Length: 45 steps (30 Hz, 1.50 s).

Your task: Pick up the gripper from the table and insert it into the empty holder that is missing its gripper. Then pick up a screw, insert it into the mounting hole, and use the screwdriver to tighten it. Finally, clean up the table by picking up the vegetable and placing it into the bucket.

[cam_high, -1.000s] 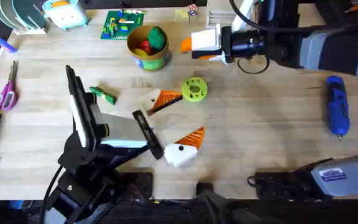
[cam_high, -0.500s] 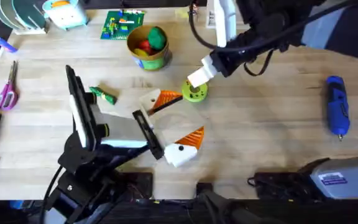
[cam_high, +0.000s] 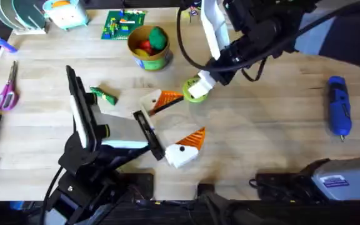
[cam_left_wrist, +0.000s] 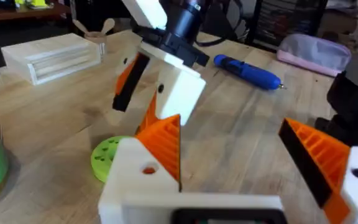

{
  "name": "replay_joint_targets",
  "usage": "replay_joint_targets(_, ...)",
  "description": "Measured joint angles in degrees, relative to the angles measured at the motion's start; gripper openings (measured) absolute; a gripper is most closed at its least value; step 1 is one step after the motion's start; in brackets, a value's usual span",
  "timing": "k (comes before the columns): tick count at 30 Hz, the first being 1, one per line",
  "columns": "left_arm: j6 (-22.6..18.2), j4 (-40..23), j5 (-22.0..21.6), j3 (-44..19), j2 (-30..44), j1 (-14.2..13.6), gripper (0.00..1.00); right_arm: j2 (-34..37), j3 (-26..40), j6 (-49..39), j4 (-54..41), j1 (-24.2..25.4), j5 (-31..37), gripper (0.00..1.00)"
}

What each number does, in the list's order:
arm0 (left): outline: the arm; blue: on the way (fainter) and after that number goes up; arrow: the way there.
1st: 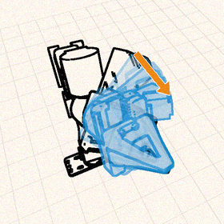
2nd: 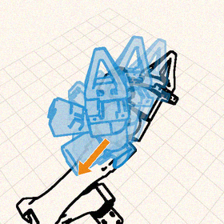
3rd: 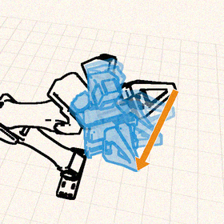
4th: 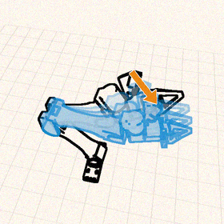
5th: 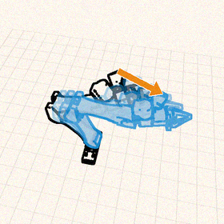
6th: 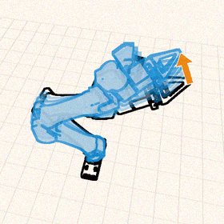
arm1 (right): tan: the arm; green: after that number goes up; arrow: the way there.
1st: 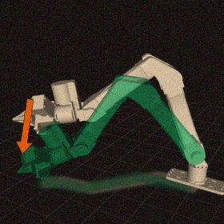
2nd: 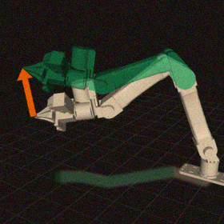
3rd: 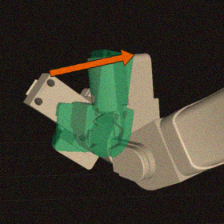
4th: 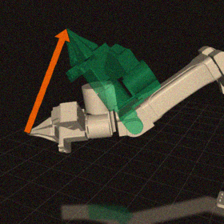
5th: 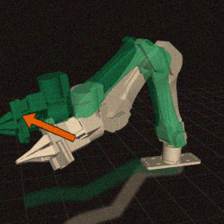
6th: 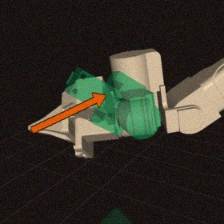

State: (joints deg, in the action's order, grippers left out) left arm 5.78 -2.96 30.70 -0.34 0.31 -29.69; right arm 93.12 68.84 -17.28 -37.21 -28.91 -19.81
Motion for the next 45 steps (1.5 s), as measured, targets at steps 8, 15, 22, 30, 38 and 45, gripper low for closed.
replay_joint_targets(8, 0.0, 0.0, 0.0, 0.0, 0.0, 0.0, 0.992, 1.4, -1.5, -1.2, 0.4, -5.0, 2.7, 0.798)
replay_joint_targets(15, 0.0, 0.0, 0.0, 0.0, 0.0, 0.0, 0.992, 2.0, -1.6, -1.3, 1.4, -7.0, 3.5, 0.66)
replay_joint_targets(22, 0.0, 0.0, 0.0, 0.0, 0.0, 0.0, 0.992, 5.9, -1.6, -1.4, 1.9, -7.3, 3.5, 0.593)
replay_joint_targets(30, 0.0, 0.0, 0.0, 0.0, 0.0, 0.0, 0.993, 6.8, -1.7, -1.4, 3.4, -7.3, 3.6, 0.476)
replay_joint_targets(38, 0.0, 0.0, 0.0, 0.0, 0.0, 0.0, 0.993, 8.4, -1.7, -1.2, 4.6, -7.8, 8.3, 0.289)
replay_joint_targets(45, 0.0, 0.0, 0.0, 0.0, 0.0, 0.0, 0.993, 8.4, -1.7, -0.6, 5.5, -8.0, 9.9, 0.017)
